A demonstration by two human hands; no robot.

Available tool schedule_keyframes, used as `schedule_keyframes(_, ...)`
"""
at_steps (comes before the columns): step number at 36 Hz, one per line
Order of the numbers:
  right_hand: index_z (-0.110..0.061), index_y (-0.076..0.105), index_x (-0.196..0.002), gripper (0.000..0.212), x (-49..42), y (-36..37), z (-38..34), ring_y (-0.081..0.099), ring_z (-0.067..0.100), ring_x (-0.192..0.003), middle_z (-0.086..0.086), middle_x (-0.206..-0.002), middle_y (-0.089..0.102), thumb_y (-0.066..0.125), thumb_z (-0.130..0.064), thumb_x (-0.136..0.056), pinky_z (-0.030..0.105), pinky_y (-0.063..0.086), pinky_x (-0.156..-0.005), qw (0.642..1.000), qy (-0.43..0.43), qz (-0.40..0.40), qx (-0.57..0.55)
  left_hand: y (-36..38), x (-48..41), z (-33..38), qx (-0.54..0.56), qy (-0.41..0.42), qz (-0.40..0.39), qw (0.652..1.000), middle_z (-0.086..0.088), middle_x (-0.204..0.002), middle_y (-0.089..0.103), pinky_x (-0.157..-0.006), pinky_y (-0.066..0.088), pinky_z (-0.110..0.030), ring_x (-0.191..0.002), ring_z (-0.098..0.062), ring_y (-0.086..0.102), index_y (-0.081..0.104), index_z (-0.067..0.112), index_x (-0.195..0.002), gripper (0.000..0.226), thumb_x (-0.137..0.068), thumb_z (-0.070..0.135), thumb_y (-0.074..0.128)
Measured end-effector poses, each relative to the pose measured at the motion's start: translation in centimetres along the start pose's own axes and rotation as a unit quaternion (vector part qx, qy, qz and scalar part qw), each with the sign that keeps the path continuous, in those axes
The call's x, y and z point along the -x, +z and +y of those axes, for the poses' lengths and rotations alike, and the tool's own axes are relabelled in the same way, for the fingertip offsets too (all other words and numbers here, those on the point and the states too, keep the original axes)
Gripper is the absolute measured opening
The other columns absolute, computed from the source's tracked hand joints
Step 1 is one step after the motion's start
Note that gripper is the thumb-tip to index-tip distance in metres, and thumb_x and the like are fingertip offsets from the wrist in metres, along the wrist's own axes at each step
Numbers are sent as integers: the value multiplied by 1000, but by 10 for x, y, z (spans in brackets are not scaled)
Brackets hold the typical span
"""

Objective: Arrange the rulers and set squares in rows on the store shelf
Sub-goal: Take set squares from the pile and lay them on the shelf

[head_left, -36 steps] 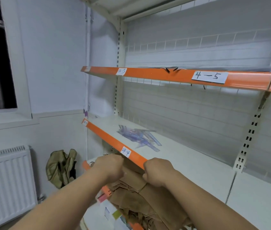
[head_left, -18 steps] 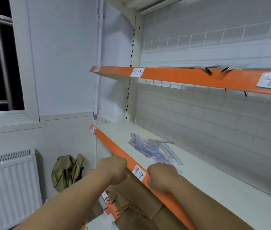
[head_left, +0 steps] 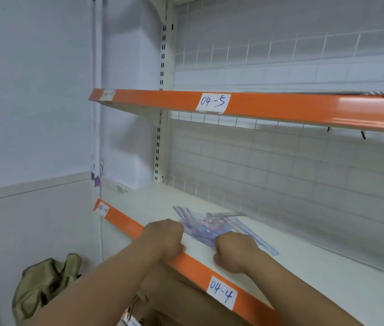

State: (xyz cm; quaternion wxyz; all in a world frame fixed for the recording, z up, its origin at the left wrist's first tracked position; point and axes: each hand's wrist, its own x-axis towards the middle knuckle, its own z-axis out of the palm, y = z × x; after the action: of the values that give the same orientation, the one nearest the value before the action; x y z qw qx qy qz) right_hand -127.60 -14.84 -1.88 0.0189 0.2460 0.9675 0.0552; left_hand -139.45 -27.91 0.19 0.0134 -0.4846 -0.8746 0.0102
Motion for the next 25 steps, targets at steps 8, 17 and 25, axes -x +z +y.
schedule_keyframes(8,-15,61,-116,30,-22,0,-8,60,25,-105,7,-115,63,43,-19,-92,28,37,-71,993,118,-15,-9,-4,-54,-33,-11,79,-33,996,-8,-132,54,-92,41,-32,-120,-24,52,49,11,-130,40,-97,35,46)
schedule_keyframes(17,-12,58,-120,31,-23,-3,16,58,27,-113,8,-123,61,42,-21,-94,32,46,-88,979,190,-61,25,6,-100,-25,10,152,-53,987,-4,-90,49,-72,37,-27,-104,-26,60,58,13,-103,23,-94,33,51)
schedule_keyframes(25,-13,51,-124,36,-35,0,43,54,27,-114,9,-126,54,52,-28,-92,30,40,-80,975,209,-66,-27,12,-131,-8,-34,164,-70,983,-12,-120,60,-87,47,-34,-109,-27,59,57,8,-117,29,-91,2,47)
